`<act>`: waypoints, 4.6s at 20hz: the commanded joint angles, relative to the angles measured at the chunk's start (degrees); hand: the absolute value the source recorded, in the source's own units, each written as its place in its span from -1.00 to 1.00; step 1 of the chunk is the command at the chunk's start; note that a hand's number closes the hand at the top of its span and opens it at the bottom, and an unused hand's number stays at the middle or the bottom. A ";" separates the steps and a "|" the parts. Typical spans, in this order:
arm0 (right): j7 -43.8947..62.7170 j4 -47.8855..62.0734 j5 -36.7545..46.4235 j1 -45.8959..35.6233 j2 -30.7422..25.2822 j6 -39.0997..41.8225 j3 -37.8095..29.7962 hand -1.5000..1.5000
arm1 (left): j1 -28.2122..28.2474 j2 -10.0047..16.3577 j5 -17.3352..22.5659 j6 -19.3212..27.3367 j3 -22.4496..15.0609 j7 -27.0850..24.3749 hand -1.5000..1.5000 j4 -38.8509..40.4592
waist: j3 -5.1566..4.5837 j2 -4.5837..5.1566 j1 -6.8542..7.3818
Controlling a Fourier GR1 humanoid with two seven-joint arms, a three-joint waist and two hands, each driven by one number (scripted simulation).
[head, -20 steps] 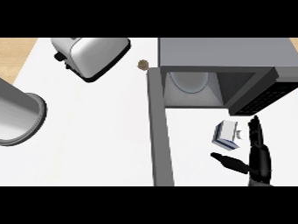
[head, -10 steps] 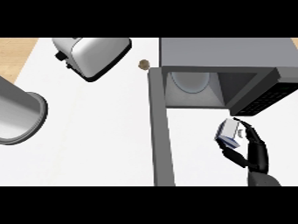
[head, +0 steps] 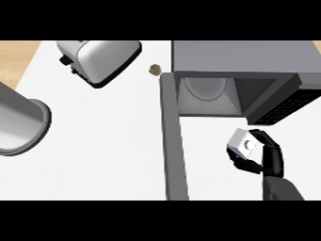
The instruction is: Pick up the milk, place it into the microwave and close the microwave
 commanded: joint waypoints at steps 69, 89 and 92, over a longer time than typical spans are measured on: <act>29.64 18.74 23.64 -40.46 -7.92 -37.78 7.09 -1.00 | -9.32 1.51 -2.69 -6.18 0.56 -0.66 -1.00 9.45 | 0.30 3.92 6.95; 24.31 18.19 21.90 -43.16 -4.75 -25.42 5.50 -1.00 | -13.08 2.79 -8.01 -9.58 -4.11 -1.23 -1.00 13.60 | 0.40 3.42 5.84; 22.83 17.66 19.74 -43.82 -3.66 -20.63 3.59 -1.00 | -12.67 2.58 -7.07 -11.24 -6.36 -0.29 -1.00 14.55 | 0.37 2.96 5.34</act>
